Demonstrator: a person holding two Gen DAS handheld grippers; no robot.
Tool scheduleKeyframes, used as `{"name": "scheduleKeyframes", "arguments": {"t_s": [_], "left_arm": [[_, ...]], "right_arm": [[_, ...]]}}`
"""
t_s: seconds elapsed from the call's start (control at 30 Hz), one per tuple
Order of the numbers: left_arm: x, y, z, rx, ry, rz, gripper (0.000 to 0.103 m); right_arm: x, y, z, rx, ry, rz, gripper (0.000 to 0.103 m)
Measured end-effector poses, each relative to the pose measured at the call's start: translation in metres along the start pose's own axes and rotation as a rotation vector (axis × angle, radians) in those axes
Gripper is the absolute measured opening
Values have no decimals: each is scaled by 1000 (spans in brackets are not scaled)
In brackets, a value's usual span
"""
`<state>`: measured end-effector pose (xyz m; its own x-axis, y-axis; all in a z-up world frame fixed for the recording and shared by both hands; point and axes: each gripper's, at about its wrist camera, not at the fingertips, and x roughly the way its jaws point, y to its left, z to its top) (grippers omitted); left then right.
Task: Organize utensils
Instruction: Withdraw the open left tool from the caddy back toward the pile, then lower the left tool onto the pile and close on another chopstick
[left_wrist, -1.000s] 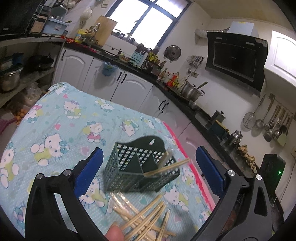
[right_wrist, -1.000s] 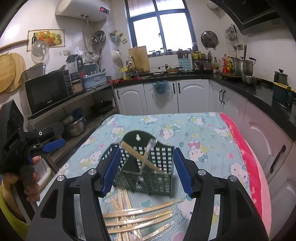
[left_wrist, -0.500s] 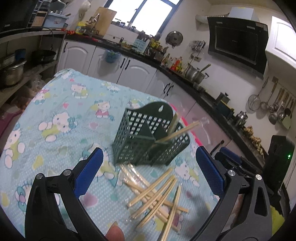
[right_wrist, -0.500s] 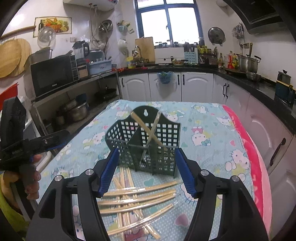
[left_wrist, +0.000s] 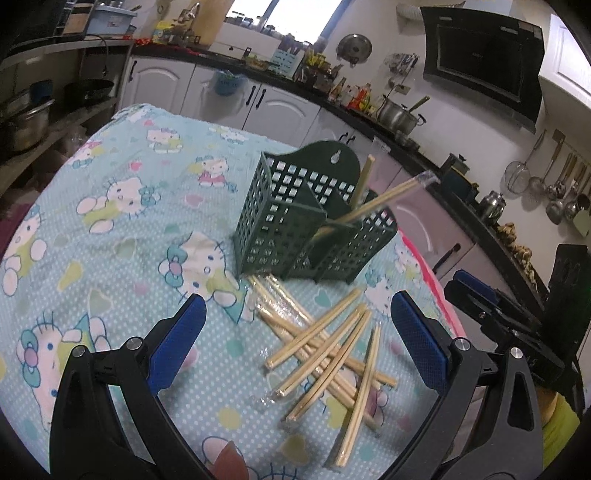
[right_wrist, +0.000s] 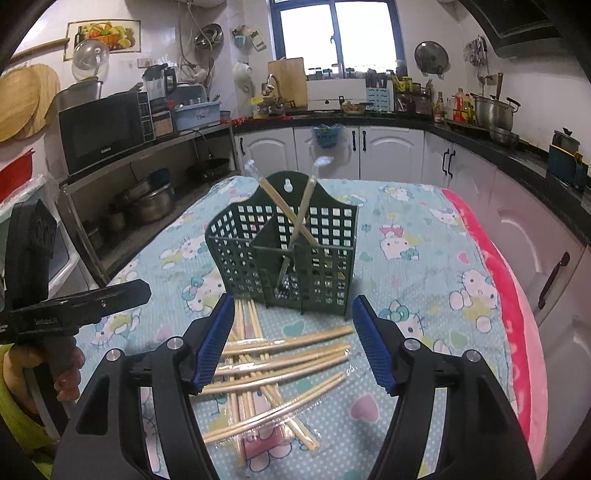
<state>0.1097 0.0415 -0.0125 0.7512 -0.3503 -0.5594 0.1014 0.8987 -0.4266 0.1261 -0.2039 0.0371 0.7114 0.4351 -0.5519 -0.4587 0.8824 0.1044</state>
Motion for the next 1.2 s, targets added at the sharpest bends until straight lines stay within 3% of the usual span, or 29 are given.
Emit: {"name": "scheduleKeyframes", "arguments": {"t_s": [0.47, 0.8, 1.2], "left_arm": [[24, 14, -23, -45, 104, -19, 92], [42, 26, -37, -100, 189, -51, 71], [62, 38, -47, -182, 259, -90, 58]], "right_arm": [[16, -19, -28, 24, 81, -61, 64], [39, -32, -48, 54, 168, -96, 64], [74, -44, -60, 134, 270, -76, 57]]}}
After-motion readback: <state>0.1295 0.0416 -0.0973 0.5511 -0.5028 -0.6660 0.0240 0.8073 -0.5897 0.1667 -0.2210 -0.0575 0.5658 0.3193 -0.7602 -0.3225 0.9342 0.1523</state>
